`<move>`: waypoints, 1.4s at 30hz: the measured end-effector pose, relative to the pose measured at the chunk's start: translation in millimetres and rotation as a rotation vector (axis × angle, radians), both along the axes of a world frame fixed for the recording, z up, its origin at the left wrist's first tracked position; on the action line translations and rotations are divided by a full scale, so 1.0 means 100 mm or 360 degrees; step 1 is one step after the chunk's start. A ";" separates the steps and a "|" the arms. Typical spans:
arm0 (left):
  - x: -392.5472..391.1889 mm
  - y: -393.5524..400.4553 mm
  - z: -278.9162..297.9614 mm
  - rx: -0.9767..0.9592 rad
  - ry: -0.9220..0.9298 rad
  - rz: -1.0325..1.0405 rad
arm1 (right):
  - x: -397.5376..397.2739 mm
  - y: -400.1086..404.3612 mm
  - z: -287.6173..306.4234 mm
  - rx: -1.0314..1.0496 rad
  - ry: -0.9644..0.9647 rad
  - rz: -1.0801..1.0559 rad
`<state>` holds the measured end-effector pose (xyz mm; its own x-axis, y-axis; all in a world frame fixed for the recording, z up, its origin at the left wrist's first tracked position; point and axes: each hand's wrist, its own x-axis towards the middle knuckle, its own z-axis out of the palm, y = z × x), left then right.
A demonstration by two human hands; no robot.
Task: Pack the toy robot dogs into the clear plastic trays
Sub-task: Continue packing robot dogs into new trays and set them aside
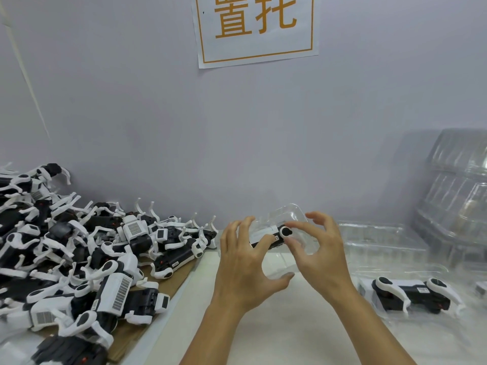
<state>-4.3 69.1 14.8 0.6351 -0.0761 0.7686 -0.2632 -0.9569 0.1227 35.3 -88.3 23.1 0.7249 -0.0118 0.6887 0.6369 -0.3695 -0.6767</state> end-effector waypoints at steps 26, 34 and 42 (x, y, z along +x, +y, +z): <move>-0.09 0.25 0.03 -0.3206 0.0774 -0.1453 | -0.22 0.23 0.09 0.0221 0.0060 0.0323; -0.12 0.29 0.09 -0.3269 0.0843 -0.1832 | -0.30 0.34 0.08 0.0049 -0.0248 0.0289; -0.10 0.34 0.06 -0.3311 0.0872 -0.1837 | -0.29 0.35 0.04 -0.0077 -0.0235 0.0300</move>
<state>-14.0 102.7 21.0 0.9883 -0.0781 0.1311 0.0003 0.8601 0.5101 6.3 -53.7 27.4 0.6024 0.1500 0.7840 0.7885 -0.2644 -0.5553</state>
